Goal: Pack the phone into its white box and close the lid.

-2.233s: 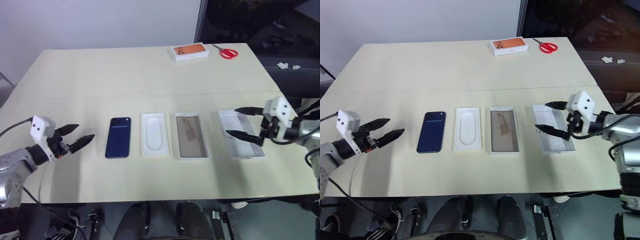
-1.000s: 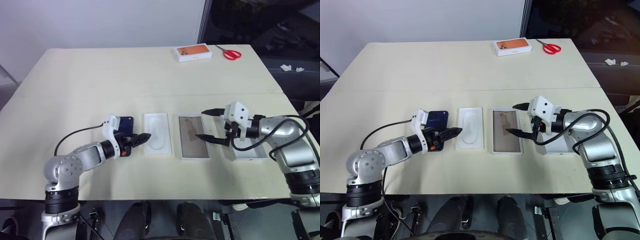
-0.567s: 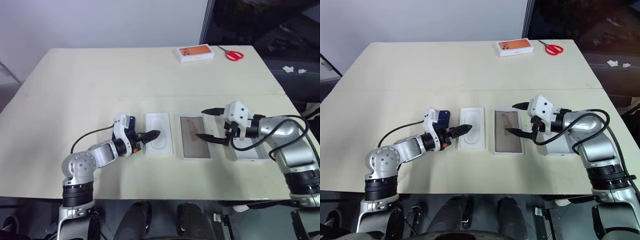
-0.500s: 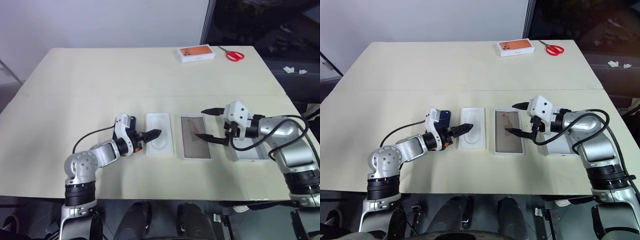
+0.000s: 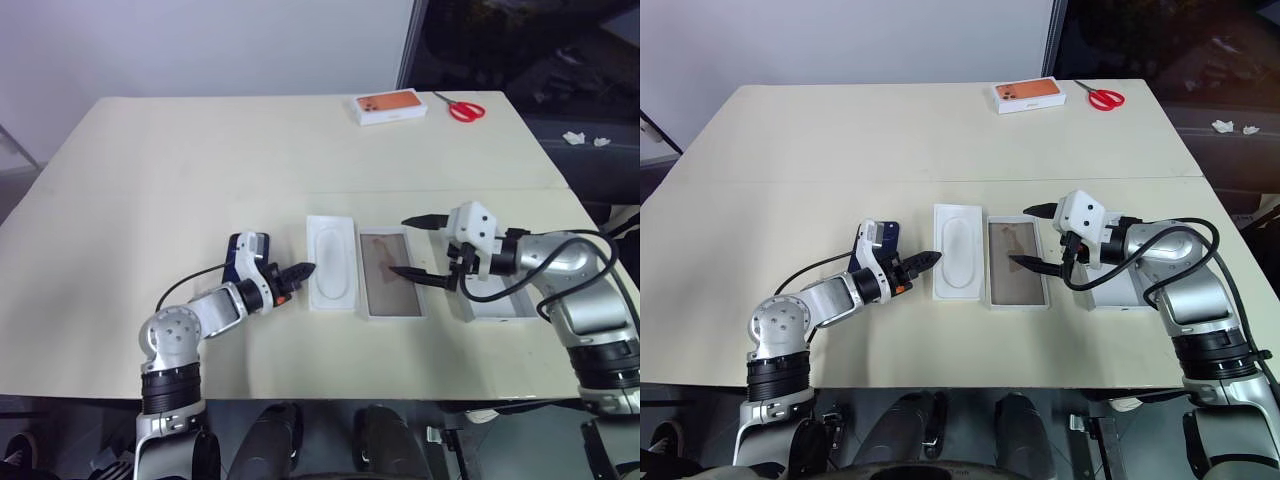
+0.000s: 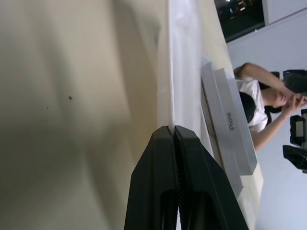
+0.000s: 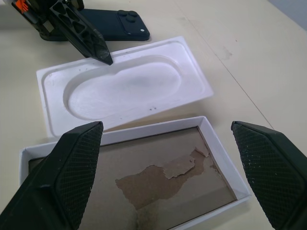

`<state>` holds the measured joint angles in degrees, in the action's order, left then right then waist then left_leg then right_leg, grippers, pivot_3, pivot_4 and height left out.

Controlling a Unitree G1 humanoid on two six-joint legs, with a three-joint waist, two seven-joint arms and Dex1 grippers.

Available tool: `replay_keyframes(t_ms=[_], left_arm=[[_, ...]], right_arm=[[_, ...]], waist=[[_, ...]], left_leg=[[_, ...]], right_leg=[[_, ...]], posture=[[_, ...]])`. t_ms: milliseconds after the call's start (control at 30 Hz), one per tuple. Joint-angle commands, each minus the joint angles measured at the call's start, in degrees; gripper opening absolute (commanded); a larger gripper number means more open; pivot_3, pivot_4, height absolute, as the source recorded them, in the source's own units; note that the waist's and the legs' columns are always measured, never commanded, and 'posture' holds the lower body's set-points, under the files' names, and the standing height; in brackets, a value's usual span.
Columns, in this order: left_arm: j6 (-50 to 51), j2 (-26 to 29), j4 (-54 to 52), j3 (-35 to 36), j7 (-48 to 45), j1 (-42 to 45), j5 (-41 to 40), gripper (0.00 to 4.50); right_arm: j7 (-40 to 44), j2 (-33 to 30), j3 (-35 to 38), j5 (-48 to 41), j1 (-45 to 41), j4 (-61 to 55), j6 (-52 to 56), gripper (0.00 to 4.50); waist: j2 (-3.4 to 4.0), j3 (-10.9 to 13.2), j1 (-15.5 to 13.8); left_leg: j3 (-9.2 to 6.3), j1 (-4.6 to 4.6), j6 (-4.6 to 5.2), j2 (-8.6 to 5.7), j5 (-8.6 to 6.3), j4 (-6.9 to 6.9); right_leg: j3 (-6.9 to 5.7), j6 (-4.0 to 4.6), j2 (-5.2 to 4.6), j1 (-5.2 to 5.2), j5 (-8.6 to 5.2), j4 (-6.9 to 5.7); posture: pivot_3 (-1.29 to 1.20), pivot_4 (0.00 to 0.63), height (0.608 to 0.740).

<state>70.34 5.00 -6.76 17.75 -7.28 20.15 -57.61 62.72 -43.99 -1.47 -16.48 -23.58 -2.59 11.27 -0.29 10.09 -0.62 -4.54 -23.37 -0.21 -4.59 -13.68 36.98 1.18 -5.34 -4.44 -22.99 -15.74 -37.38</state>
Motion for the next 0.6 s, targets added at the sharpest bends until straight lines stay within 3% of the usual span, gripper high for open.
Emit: replay_keyframes(t_ms=[33,267,467,567,600], left_arm=[[1.5,0.3,0.8,3.4,1.6,-0.3,-3.5,0.02],[2.1,5.7,3.0,10.9,4.4,3.1,-10.5,0.02],[1.8,9.1,2.8,10.8,4.8,4.3,-12.2,0.02],[1.5,9.4,1.9,9.7,5.0,4.4,-12.5,0.00],[1.5,9.2,1.6,9.5,5.3,4.5,-12.7,0.00]], right_arm=[[0.8,-0.6,1.1,-1.4,-0.6,-2.3,0.8,4.50],[7.5,-4.0,-0.1,-9.9,6.6,-12.7,11.9,4.50],[6.7,-3.4,-5.5,-1.2,8.5,-10.6,5.1,4.50],[6.3,-3.8,-9.6,6.1,7.8,-6.0,-1.5,3.71],[5.9,-3.9,-10.5,8.2,7.5,-4.4,-3.6,3.26]], waist=[[0.00,0.0,0.0],[-0.06,0.0,0.0],[-0.11,0.0,-0.1],[-0.13,0.0,-0.1],[-0.13,0.0,-0.1]], left_leg=[[0.00,0.00,0.00,0.00,0.00,0.00],[-0.08,-0.05,0.02,0.00,-0.01,0.00],[-0.08,-0.05,0.04,-0.05,-0.03,0.02],[-0.07,-0.06,-0.05,-0.06,0.02,0.02],[-0.07,-0.06,-0.08,-0.06,0.03,0.02]], right_leg=[[0.00,0.00,0.00,0.00,0.00,0.00],[-0.05,-0.01,0.00,-0.03,-0.01,0.03],[-0.08,-0.01,-0.05,0.00,-0.01,0.05],[-0.05,-0.01,-0.05,-0.02,-0.01,0.06],[-0.07,-0.01,-0.05,-0.02,-0.01,0.05]], posture=[[0.00,0.150,0.740],[0.00,0.150,0.740],[0.00,0.150,0.740],[0.00,0.150,0.740],[0.00,0.150,0.740]])
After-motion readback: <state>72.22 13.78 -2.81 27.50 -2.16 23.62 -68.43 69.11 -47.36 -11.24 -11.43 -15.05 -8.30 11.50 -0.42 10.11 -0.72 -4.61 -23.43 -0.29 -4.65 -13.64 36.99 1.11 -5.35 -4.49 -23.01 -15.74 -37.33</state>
